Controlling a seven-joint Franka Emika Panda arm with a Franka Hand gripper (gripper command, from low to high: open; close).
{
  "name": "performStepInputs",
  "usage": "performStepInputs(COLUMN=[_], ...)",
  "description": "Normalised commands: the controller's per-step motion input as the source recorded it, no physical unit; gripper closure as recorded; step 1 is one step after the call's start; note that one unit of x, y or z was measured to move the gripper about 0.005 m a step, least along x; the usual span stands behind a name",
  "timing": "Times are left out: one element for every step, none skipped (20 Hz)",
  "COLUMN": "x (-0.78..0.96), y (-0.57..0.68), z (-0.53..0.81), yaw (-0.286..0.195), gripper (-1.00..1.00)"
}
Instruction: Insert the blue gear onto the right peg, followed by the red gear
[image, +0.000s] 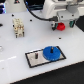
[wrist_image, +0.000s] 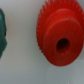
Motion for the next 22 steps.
performStepInputs(x=[-0.31,-0.43,-0.28,-0.2,-0.24,-0.26,-0.17,-0.19,-0.25,-0.22,-0.28,-0.27,-0.16,-0.04,0.04,0.04,0.03,0.12,0.18,0.2,0.14,0.24], y=[-0.25,-0.39,-0.28,-0.2,-0.14,-0.14,-0.07,-0.09,-0.09,-0.08,-0.01,-0.01,0.03,0.02,-0.04,-0.02,-0.03,-0.04,-0.13,-0.03,-0.12,-0.24], z=[-0.17,-0.21,-0.18,-0.16,-0.12,-0.12,-0.03,-0.05,-0.07,-0.07,-0.04,-0.01,0.01,0.2,0.36,0.41,0.47,0.5,0.55,0.58,0.58,0.61], yaw=[0.0,0.0,0.0,0.0,0.0,0.0,0.0,0.0,0.0,0.0,0.0,0.0,0.0,0.0,0.0,0.0,0.0,0.0,0.0,0.0,0.0,0.0], gripper=[1.0,-1.0,1.0,1.0,1.0,1.0,1.0,1.0,1.0,1.0,1.0,1.0,1.0,1.0,1.0,1.0,1.0,1.0,1.0,1.0,1.0,1.0])
